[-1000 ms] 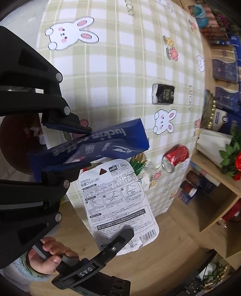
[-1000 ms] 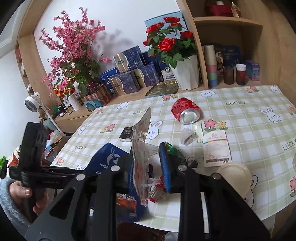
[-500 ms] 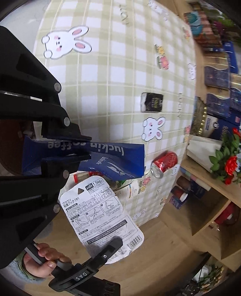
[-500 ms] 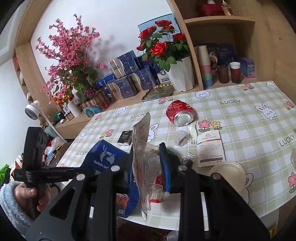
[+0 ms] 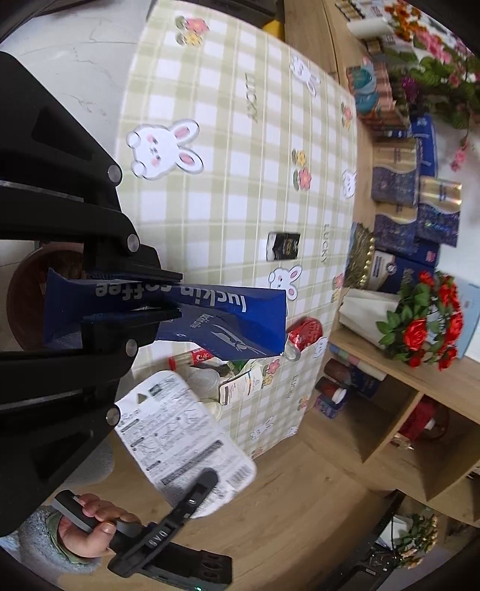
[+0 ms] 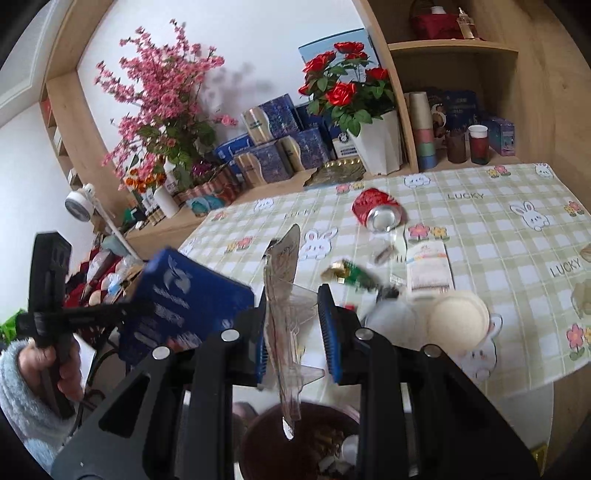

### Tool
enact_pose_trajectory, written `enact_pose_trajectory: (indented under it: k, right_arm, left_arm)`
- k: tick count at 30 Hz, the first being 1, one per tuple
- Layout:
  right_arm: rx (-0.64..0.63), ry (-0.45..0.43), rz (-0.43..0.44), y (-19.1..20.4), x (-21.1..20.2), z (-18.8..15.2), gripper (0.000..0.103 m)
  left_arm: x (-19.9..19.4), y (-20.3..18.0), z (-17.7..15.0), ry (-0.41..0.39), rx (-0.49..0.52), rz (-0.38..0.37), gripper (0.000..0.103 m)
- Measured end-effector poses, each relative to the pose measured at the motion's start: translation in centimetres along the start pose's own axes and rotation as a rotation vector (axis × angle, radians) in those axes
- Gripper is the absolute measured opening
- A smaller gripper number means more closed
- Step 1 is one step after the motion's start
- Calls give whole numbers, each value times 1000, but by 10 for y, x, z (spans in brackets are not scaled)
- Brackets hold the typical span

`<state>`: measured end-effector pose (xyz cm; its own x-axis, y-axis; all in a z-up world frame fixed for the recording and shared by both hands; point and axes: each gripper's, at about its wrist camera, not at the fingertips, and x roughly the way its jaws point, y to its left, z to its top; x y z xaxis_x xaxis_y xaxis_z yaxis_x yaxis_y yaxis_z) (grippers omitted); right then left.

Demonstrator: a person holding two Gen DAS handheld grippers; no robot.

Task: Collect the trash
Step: 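Carry the clear cup over the bin and open the right gripper while the left carries the bag, then lower the blue coffee bag into the bin and open the left gripper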

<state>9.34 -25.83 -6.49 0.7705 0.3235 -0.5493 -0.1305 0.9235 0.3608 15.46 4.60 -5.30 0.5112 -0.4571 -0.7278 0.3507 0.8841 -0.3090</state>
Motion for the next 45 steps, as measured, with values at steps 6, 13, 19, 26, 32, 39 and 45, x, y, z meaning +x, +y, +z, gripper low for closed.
enact_pose_trajectory:
  k: [6, 13, 19, 26, 32, 39, 45]
  right_arm:
    - [-27, 102, 7, 10, -4, -50, 27]
    - [-30, 250, -51, 8, 24, -108, 27]
    - [-44, 302, -104, 6, 37, -123, 28]
    - [-10, 303, -91, 3, 38, -122, 43]
    - [1, 258, -101, -1, 29, -116, 67]
    - [21, 186, -147, -11, 13, -112, 93]
    - [62, 181, -153, -22, 10, -116, 96]
  left_arm:
    - [-22, 4, -31, -25, -15, 17, 14]
    - [-26, 15, -66, -8, -62, 25, 14]
    - [-22, 19, -85, 19, -87, 27, 14]
    - [-13, 14, -96, 47, -72, 33, 14]
    - [-3, 7, -101, 77, -54, 34, 14]
    - [12, 0, -111, 124, -41, 52, 14]
    - [32, -4, -123, 188, -29, 82, 14]
